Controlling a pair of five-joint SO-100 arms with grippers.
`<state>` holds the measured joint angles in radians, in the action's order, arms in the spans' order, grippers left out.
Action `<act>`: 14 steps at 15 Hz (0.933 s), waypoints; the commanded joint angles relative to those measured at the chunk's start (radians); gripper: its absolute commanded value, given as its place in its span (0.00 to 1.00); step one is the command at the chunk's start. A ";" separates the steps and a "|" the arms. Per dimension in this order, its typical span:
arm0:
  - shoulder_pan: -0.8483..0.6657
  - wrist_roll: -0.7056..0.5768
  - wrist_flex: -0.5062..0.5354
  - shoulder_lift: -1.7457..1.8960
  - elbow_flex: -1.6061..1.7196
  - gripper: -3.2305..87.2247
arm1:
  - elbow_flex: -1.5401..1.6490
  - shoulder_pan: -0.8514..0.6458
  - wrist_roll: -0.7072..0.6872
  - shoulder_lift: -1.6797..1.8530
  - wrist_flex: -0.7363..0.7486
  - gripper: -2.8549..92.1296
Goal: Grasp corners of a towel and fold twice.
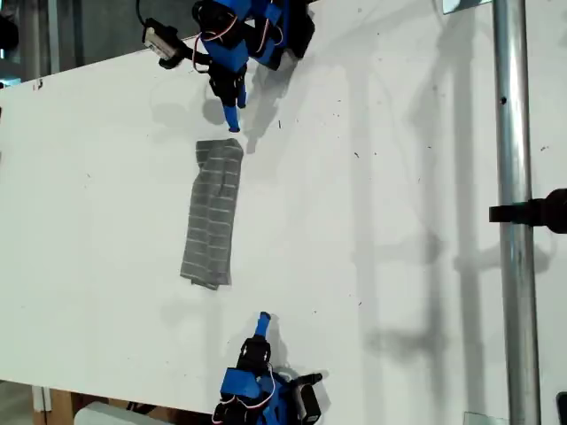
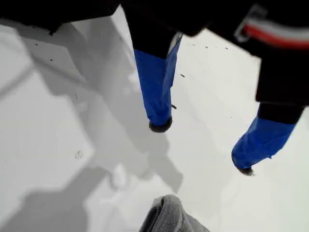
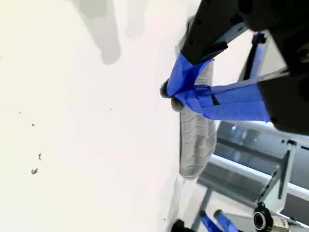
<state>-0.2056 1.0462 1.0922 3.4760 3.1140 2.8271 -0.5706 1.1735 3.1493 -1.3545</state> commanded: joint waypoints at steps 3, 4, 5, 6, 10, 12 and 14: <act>0.003 0.005 0.008 0.002 0.008 0.01 | -0.209 -0.144 -0.083 -0.555 0.261 0.36; 0.005 0.009 0.009 0.002 0.008 0.01 | -0.272 -0.161 -0.083 -0.769 0.367 0.37; 0.006 0.012 0.011 0.002 0.008 0.01 | -0.330 -0.163 -0.083 -0.942 0.480 0.37; 0.008 0.015 0.012 0.002 0.008 0.01 | -0.376 -0.164 -0.075 -1.078 0.577 0.37; 0.015 0.023 0.015 0.002 0.008 0.01 | -0.554 -0.143 -0.005 -1.420 0.715 0.37; 0.011 0.023 0.017 0.002 0.008 0.01 | -0.650 -0.100 0.034 -1.529 0.758 0.37; 0.011 0.026 0.017 0.002 0.008 0.01 | -0.723 -0.072 0.028 -1.608 0.841 0.30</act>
<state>-0.2040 1.0569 1.1014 3.4760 3.1140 2.1798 -0.6657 1.2026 1.5677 -0.5645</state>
